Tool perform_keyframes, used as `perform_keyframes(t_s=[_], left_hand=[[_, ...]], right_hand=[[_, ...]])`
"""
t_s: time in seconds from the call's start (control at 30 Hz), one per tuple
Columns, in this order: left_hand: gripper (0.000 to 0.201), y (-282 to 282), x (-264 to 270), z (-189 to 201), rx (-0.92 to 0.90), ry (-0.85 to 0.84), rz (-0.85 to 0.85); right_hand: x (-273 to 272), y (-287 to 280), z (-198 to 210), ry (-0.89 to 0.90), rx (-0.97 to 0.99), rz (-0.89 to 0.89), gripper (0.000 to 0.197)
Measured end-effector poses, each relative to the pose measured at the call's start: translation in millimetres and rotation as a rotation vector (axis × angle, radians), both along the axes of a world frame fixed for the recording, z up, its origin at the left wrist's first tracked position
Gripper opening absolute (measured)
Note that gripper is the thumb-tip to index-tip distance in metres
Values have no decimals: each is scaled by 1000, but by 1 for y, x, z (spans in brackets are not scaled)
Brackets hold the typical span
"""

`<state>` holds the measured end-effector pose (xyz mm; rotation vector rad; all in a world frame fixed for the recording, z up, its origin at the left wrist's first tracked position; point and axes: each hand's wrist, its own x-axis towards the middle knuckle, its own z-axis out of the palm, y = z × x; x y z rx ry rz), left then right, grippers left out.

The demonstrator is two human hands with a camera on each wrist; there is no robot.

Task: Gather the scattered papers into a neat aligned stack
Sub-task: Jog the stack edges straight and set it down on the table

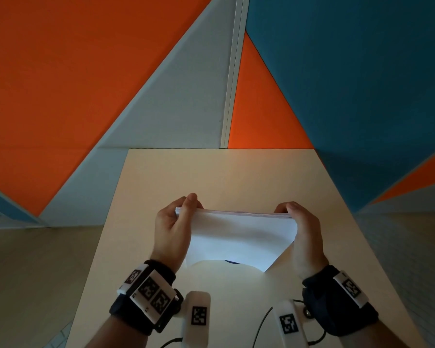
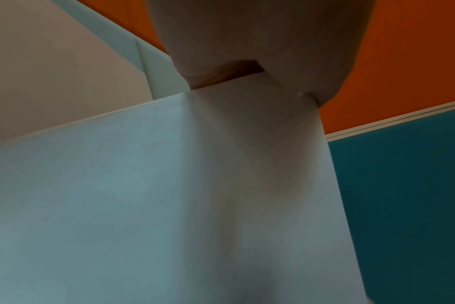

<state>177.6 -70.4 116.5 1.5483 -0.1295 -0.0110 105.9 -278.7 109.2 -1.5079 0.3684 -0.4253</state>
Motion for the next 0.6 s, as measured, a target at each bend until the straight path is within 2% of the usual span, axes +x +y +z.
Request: perform_keyframes(t_s=[0.2,0.27,0.33,0.37,0.43,0.6], left_hand=[[45,-2,3,1,-11,43,30],[45,-3,3,2,-30,60,35],[45,-4,3,3,-37,70,41],[46,-4,3,3,-37,71,45],[46,-5,4,3,-40,63,48],[47,-3,6,-1,-45,21,-5]], right_hand=[[3,-4,-1,45,38,-30,40],[2,-5,-3,6,89,-15,47],[0,-11,-8,-35,29,39,58],[-2,-13,-9,-35,-33,66,57],[-6,-17,-11,-4,-95,101,47],[-9,-22,-9,94,-97,138,24]])
